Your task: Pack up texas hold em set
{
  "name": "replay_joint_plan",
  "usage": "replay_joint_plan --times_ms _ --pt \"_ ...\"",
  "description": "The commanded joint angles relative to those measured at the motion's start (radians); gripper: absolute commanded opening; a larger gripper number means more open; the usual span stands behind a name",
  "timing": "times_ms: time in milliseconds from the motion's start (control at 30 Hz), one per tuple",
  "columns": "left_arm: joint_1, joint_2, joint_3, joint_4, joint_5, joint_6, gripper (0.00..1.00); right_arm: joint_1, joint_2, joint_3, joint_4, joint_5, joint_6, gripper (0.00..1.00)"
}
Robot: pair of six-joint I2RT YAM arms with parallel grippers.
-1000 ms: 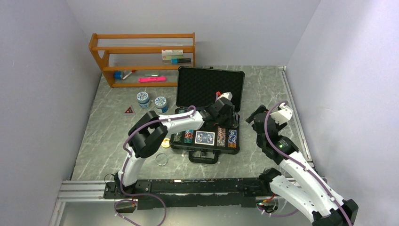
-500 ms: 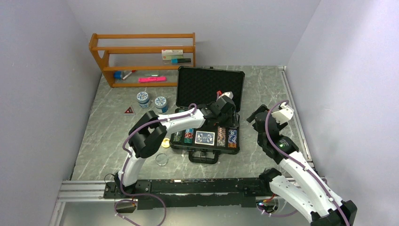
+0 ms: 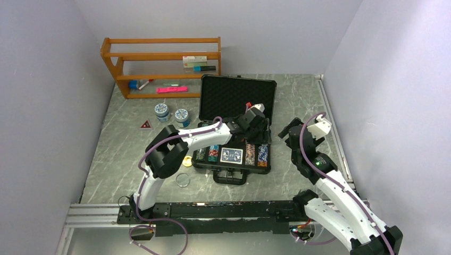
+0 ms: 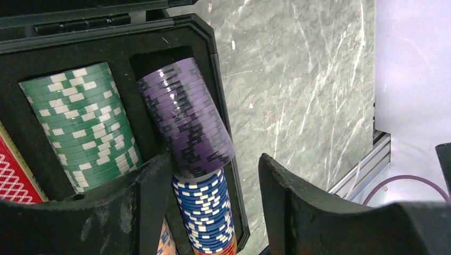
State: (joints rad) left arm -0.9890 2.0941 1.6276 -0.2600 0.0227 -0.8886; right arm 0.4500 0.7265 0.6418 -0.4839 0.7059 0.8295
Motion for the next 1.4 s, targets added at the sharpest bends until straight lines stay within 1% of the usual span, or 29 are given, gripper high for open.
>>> replay_joint_plan --times_ms 0,167,300,467,533,600,733,800,867,933,1000,1067,1167,1267,1367 --pt "-0.007 -0.010 0.036 0.065 0.032 0.022 0.66 -0.007 0.000 0.007 0.032 -0.013 -0.025 0.85" --pt "-0.006 -0.065 0.028 0.073 0.014 0.068 0.66 -0.011 0.020 0.026 0.051 -0.085 -0.090 0.86" --pt "-0.001 -0.170 -0.054 0.106 -0.019 0.084 0.64 -0.013 0.059 0.036 0.065 -0.180 -0.144 0.84" --pt "0.004 -0.324 -0.204 0.142 -0.160 0.085 0.59 -0.019 0.106 0.034 0.110 -0.343 -0.220 0.70" --pt "0.003 -0.383 -0.247 0.157 -0.259 0.086 0.58 -0.024 0.129 0.038 0.115 -0.379 -0.231 0.65" --pt "0.003 -0.419 -0.257 0.162 -0.337 0.096 0.58 -0.029 0.156 0.042 0.121 -0.411 -0.241 0.60" --pt "0.005 -0.467 -0.211 0.149 -0.484 0.141 0.59 -0.038 0.230 0.063 0.127 -0.470 -0.256 0.51" --pt "0.005 -0.504 -0.210 0.178 -0.540 0.166 0.59 -0.040 0.263 0.079 0.126 -0.492 -0.260 0.47" --pt "0.005 -0.562 -0.253 0.229 -0.589 0.181 0.61 -0.040 0.295 0.095 0.126 -0.509 -0.267 0.43" --pt "0.005 -0.630 -0.334 0.296 -0.629 0.197 0.62 -0.040 0.330 0.112 0.122 -0.521 -0.275 0.39" --pt "0.005 -0.701 -0.432 0.351 -0.657 0.220 0.67 -0.040 0.372 0.131 0.114 -0.536 -0.282 0.38" --pt "0.011 -0.765 -0.515 0.361 -0.686 0.236 0.71 -0.040 0.409 0.145 0.104 -0.565 -0.285 0.39" --pt "0.019 -0.857 -0.563 0.345 -0.717 0.298 0.74 -0.041 0.445 0.144 0.090 -0.595 -0.294 0.42" --pt "0.021 -0.948 -0.601 0.341 -0.738 0.359 0.77 -0.040 0.471 0.134 0.079 -0.580 -0.289 0.42" --pt "0.023 -1.037 -0.651 0.344 -0.773 0.356 0.79 -0.038 0.504 0.150 0.046 -0.556 -0.278 0.39"
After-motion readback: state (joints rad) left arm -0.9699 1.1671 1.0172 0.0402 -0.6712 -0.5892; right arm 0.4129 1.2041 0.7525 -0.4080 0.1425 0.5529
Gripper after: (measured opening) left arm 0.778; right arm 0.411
